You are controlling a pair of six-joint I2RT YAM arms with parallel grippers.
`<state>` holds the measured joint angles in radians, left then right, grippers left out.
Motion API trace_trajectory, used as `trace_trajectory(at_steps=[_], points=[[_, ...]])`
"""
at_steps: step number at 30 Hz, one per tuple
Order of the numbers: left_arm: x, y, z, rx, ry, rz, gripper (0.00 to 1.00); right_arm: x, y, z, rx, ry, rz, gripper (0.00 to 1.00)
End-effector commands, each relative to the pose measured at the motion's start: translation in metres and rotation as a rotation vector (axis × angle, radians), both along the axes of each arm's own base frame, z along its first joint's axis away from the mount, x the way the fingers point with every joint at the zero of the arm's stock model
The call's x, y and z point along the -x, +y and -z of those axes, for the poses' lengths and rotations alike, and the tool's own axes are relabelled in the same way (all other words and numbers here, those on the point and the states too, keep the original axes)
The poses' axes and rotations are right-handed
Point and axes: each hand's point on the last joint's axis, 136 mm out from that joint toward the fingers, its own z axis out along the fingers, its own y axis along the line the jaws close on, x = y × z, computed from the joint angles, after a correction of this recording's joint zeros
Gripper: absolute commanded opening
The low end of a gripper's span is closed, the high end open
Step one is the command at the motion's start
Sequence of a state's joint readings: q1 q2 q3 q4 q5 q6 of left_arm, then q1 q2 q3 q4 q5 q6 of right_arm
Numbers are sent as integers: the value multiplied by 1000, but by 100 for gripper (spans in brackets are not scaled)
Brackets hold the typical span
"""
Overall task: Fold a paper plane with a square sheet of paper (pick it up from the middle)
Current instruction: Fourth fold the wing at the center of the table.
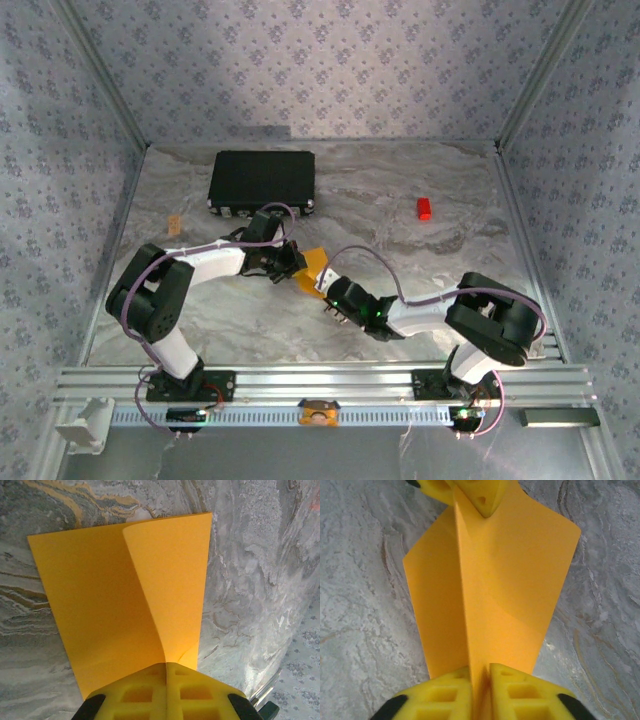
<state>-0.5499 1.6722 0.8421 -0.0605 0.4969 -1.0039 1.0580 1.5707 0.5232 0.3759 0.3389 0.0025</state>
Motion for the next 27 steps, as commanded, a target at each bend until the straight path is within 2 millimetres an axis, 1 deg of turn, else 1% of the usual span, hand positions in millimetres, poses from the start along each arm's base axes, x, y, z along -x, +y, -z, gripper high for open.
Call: trace_trajectory(at_steps=[1, 8, 12, 15, 17, 18, 21, 27], points=[[0, 2, -2, -10, -3, 10, 4, -4, 7, -13, -51, 9, 16, 21], [0, 3, -2, -8, -4, 9, 4, -5, 11, -11, -50, 9, 0, 22], [0, 3, -3, -10, -8, 7, 4, -6, 13, -15, -66, 9, 4, 23], [1, 3, -2, -9, -4, 7, 4, -7, 13, -15, -60, 2, 15, 22], [0, 3, -3, -8, -7, 8, 4, -4, 15, -15, -67, 13, -3, 19], [1, 3, -3, -8, -8, 6, 4, -5, 13, -13, -50, 15, 5, 18], [0, 3, -3, -6, -9, 6, 4, -7, 9, -8, -27, 13, 21, 21], [-1, 2, -3, -4, -11, 6, 4, -6, 5, -7, -12, 11, 25, 21]])
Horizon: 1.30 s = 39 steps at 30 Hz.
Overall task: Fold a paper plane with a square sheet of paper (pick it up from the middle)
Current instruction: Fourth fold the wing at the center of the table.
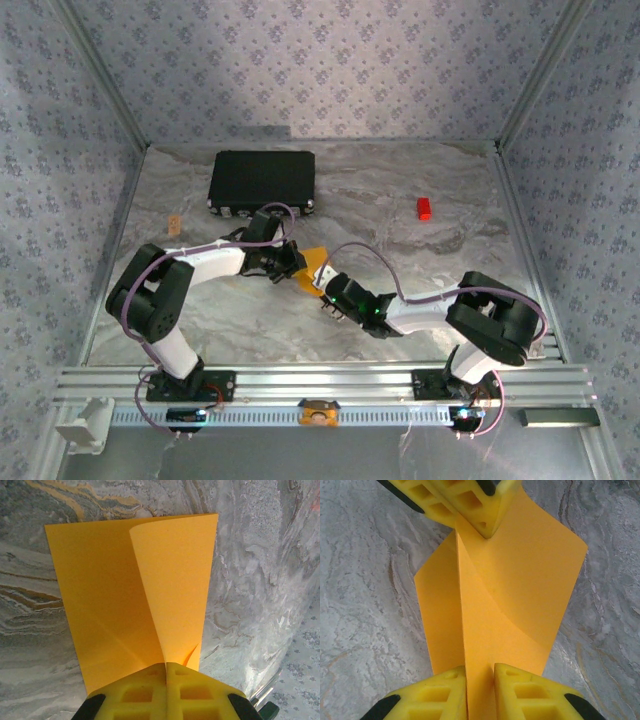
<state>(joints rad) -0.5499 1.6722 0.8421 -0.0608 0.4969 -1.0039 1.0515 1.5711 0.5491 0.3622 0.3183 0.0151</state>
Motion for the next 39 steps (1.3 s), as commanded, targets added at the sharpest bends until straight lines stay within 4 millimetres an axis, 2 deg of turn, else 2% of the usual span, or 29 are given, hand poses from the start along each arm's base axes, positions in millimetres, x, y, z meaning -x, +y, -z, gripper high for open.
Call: trace_trajectory(at_steps=[1, 8, 12, 18, 20, 23, 25, 28, 31, 34, 39], points=[[-1, 2, -4, -3, -11, 6, 4, -3, -2, 0, 15, 0, 25, 21], [0, 3, -2, -4, -7, 7, 4, -2, -1, -3, -3, 1, 20, 14], [-1, 2, -2, -3, -6, 5, 4, -3, -4, 1, 11, 11, 30, 15], [-2, 3, -2, -6, -10, 3, 4, -3, -3, 1, 0, 18, 34, 8], [-3, 3, -4, -4, -18, 1, 8, -3, -2, 1, -5, 23, 39, 6], [-6, 4, -11, 2, -35, -5, 22, -2, 3, 0, -38, 53, 34, 2], [-8, 8, -18, -10, -66, -19, 39, -4, 3, 1, -83, 105, 68, 1], [-8, 22, -27, -91, -123, -37, 57, -7, 6, 3, -175, 196, 83, 1], [-6, 28, -29, -95, -140, -61, 61, -9, 8, 5, -269, 272, 106, 0], [-4, 24, -27, -70, -129, -58, 60, -14, 6, 5, -341, 328, 142, 0], [-5, 15, -22, -37, -111, -39, 54, -19, 2, 5, -452, 413, 182, 0]])
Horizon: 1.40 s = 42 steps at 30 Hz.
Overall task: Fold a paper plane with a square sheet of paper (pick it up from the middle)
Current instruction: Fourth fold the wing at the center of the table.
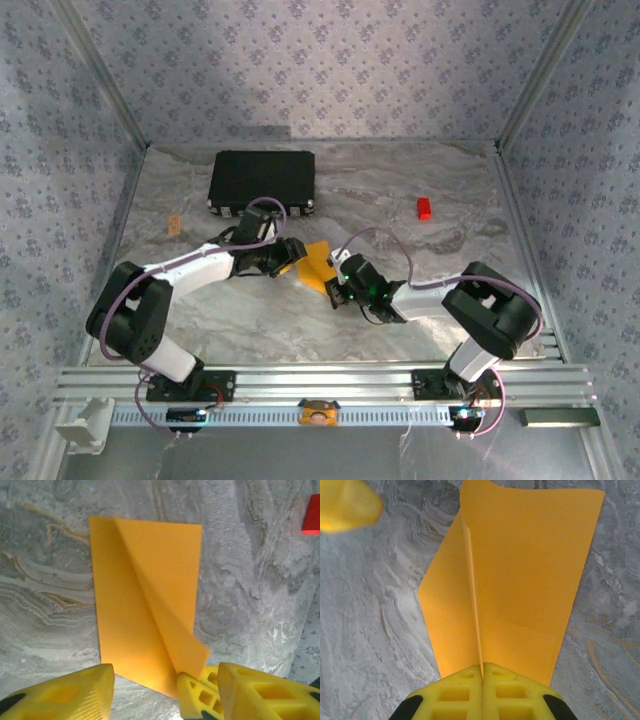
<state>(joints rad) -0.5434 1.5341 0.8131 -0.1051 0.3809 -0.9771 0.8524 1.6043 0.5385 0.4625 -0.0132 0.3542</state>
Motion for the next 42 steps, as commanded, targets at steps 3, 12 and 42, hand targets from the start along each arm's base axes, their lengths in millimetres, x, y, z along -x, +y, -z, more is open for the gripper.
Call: trace_trajectory(at_steps=[3, 12, 42], points=[[0, -13, 5, 25, 15, 43, 45, 2, 3, 2, -148, 138, 36, 0], [-6, -35, 16, 46, 48, 113, 24, -2, -4, 7, -309, 292, 103, 0], [8, -21, 69, -111, 153, 152, 15, -12, -19, 11, -517, 531, 151, 0]])
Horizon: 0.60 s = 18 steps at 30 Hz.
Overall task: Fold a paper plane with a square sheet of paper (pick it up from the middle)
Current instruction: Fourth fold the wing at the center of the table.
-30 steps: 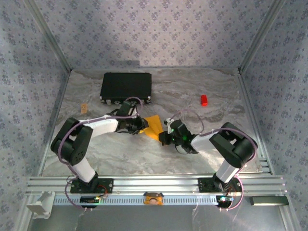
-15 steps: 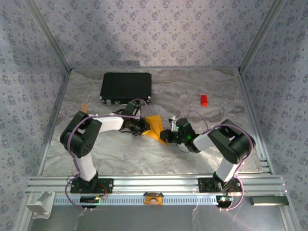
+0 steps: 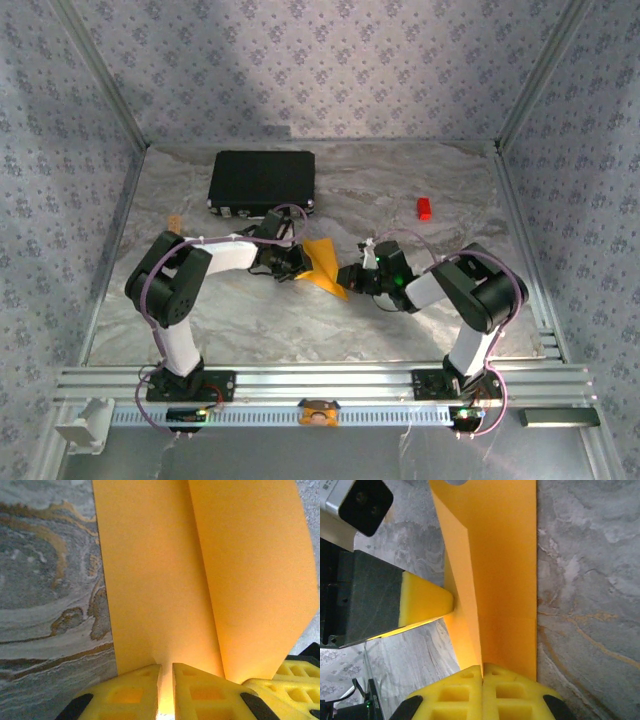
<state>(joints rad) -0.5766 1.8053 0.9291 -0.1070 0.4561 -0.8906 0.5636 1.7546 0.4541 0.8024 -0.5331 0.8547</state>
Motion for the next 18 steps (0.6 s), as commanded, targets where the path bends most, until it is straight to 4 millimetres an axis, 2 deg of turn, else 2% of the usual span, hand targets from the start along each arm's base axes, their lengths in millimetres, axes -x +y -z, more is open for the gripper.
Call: trace_trajectory(at_steps=[1, 11, 18], points=[[7, 7, 13, -64, 35, 17, 15, 5, 0, 8, -17, 55, -9, 0], [3, 9, 9, -77, 17, 20, 16, 3, -3, 22, -21, 140, -1, 0], [-12, -6, -28, 4, -75, 37, 20, 4, -4, 29, -17, 189, 8, 0]])
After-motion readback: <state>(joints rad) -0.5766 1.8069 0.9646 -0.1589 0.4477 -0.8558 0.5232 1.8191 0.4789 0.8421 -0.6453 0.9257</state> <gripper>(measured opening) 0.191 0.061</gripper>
